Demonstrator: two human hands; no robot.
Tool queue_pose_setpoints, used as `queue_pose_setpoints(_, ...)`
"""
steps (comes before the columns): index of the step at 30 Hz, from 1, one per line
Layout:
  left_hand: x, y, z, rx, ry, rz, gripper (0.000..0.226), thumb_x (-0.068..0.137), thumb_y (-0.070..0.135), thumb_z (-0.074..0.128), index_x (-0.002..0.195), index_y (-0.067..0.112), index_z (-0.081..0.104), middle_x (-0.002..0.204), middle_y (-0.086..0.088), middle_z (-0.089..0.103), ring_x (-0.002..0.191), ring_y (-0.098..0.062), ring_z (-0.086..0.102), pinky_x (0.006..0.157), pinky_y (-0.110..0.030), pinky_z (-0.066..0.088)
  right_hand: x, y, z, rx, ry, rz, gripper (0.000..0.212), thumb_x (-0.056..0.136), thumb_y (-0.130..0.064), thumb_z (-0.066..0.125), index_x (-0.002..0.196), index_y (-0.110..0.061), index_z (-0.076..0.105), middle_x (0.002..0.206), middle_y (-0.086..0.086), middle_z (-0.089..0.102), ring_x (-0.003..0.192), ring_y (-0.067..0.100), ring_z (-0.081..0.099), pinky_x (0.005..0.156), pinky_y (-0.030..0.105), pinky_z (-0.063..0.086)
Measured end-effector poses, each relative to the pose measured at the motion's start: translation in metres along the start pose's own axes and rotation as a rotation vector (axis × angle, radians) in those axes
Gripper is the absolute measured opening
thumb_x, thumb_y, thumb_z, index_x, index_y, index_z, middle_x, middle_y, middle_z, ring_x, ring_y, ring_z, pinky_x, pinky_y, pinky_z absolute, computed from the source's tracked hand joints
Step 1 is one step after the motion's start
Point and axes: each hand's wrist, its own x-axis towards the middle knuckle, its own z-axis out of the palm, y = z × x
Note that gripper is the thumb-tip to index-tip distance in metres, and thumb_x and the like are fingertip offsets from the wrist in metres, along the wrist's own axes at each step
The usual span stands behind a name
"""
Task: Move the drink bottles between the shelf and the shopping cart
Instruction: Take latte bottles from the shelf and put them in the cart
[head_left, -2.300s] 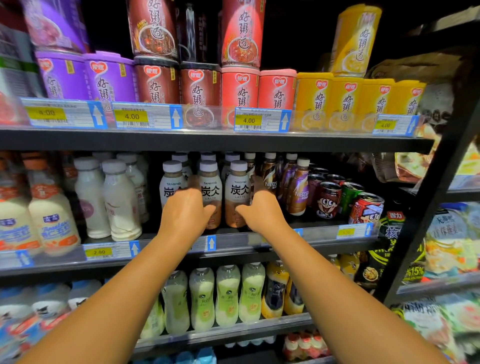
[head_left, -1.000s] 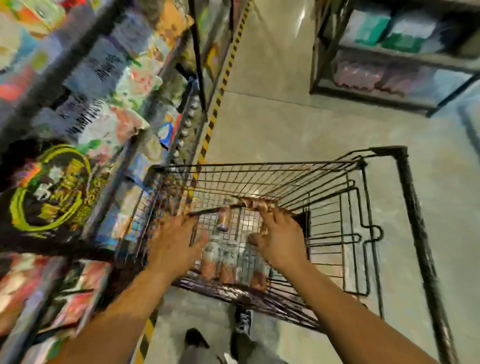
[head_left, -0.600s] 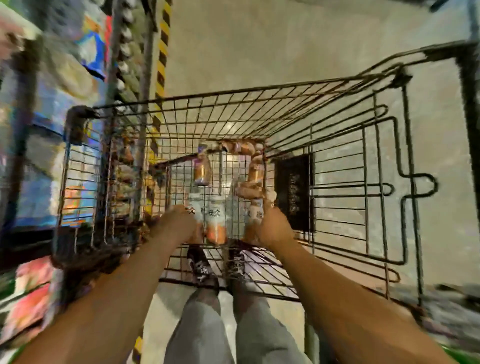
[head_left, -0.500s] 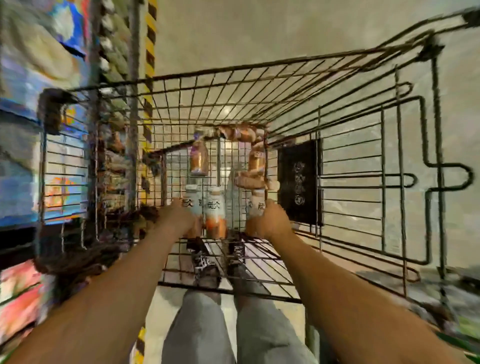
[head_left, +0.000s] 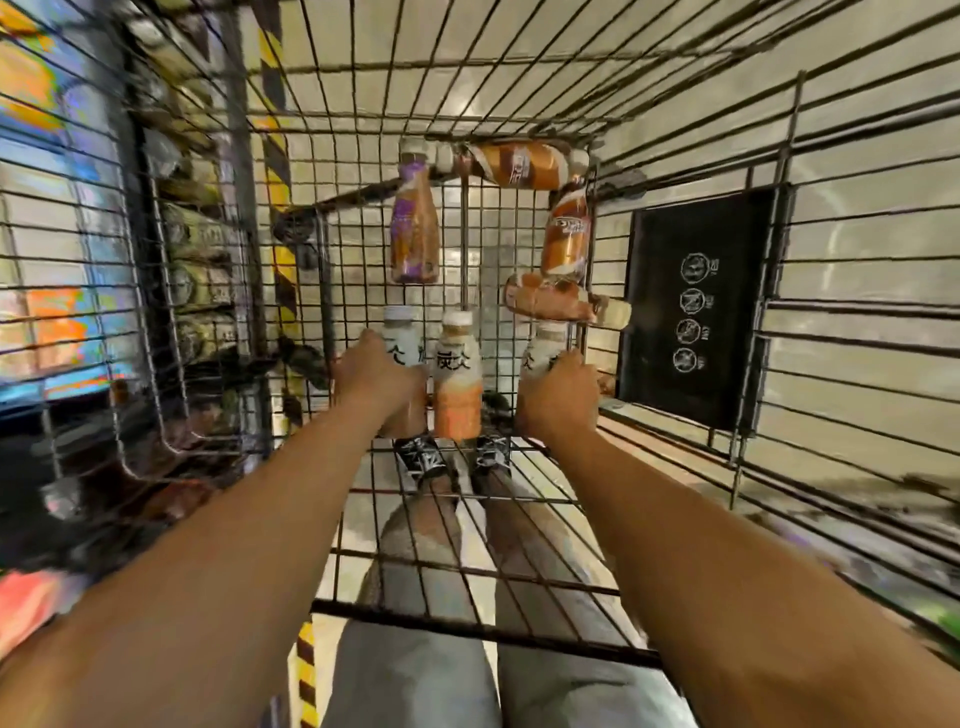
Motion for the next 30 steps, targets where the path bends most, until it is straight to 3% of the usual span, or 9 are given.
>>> queue_pose_setpoints(2, 0.003, -0.002, -0.001, -0.008, -0.001, 0.005, 0.066, 0.079, 0.046, 0.086, 0.124, 0.008, 0.056, 0.121, -0.013, 0.066, 0.111, -0.034, 0.064, 0.073, -0.031, 0.042, 0.002, -0.001, 0.005, 0.090, -0.004, 0.047, 0.045, 0.097, -0.027, 0.062, 0.134, -0.005, 0.050, 0.131, 0.020, 0.066, 0.119, 0.041, 0.065, 0.098, 0.048, 0.055)
queue_pose_setpoints(9, -0.001, -0.005, -0.008, -0.013, -0.015, -0.002, 0.062, 0.078, 0.033, 0.088, 0.126, 0.008, 0.059, 0.126, -0.014, 0.066, 0.115, -0.033, 0.063, 0.084, -0.035, 0.051, 0.000, 0.002, -0.006, 0.169, -0.080, 0.094, 0.054, 0.087, -0.033, 0.082, 0.127, -0.013, 0.052, 0.121, 0.012, 0.071, 0.114, 0.035, 0.069, 0.093, 0.045, 0.055)
queue_pose_setpoints(14, -0.024, -0.008, -0.020, -0.096, -0.009, -0.011, 0.059, 0.077, 0.030, 0.088, 0.124, 0.010, 0.058, 0.122, -0.011, 0.066, 0.111, -0.032, 0.063, 0.085, -0.038, 0.053, -0.024, 0.004, -0.022, 0.166, -0.101, 0.050, 0.057, 0.084, -0.030, 0.087, 0.124, -0.015, 0.050, 0.102, 0.003, 0.060, 0.108, 0.030, 0.068, 0.082, 0.040, 0.052)
queue_pose_setpoints(20, -0.079, -0.008, -0.051, -0.283, 0.097, 0.042, 0.066, 0.072, 0.034, 0.091, 0.126, 0.013, 0.060, 0.121, -0.003, 0.068, 0.105, -0.027, 0.066, 0.078, -0.034, 0.050, -0.072, -0.002, -0.055, 0.215, -0.105, -0.158, 0.053, 0.079, -0.029, 0.087, 0.112, -0.023, 0.046, 0.104, 0.003, 0.067, 0.103, 0.031, 0.071, 0.082, 0.041, 0.056)
queue_pose_setpoints(24, -0.132, -0.014, -0.080, -0.424, 0.183, 0.079, 0.070, 0.075, 0.033, 0.091, 0.133, 0.015, 0.056, 0.125, -0.005, 0.066, 0.110, -0.031, 0.065, 0.088, -0.041, 0.055, -0.118, -0.014, -0.087, 0.295, -0.096, -0.374, 0.067, 0.074, -0.042, 0.090, 0.126, -0.037, 0.048, 0.116, -0.004, 0.073, 0.100, 0.023, 0.073, 0.088, 0.048, 0.062)
queue_pose_setpoints(26, -0.162, -0.023, -0.101, -0.498, 0.273, 0.094, 0.068, 0.077, 0.030, 0.090, 0.135, 0.015, 0.058, 0.122, -0.006, 0.068, 0.109, -0.030, 0.065, 0.083, -0.035, 0.051, -0.141, -0.026, -0.106, 0.304, -0.099, -0.474, 0.073, 0.075, -0.033, 0.093, 0.130, -0.034, 0.044, 0.113, -0.003, 0.074, 0.097, 0.024, 0.076, 0.085, 0.050, 0.065)
queue_pose_setpoints(30, -0.228, -0.047, -0.146, -0.600, 0.482, 0.145, 0.061, 0.071, 0.037, 0.090, 0.124, 0.019, 0.066, 0.106, 0.000, 0.073, 0.102, -0.024, 0.069, 0.081, -0.027, 0.054, -0.192, -0.056, -0.146, 0.318, -0.078, -0.658, 0.062, 0.079, -0.021, 0.090, 0.115, -0.035, 0.042, 0.104, -0.005, 0.071, 0.090, 0.020, 0.076, 0.080, 0.048, 0.066)
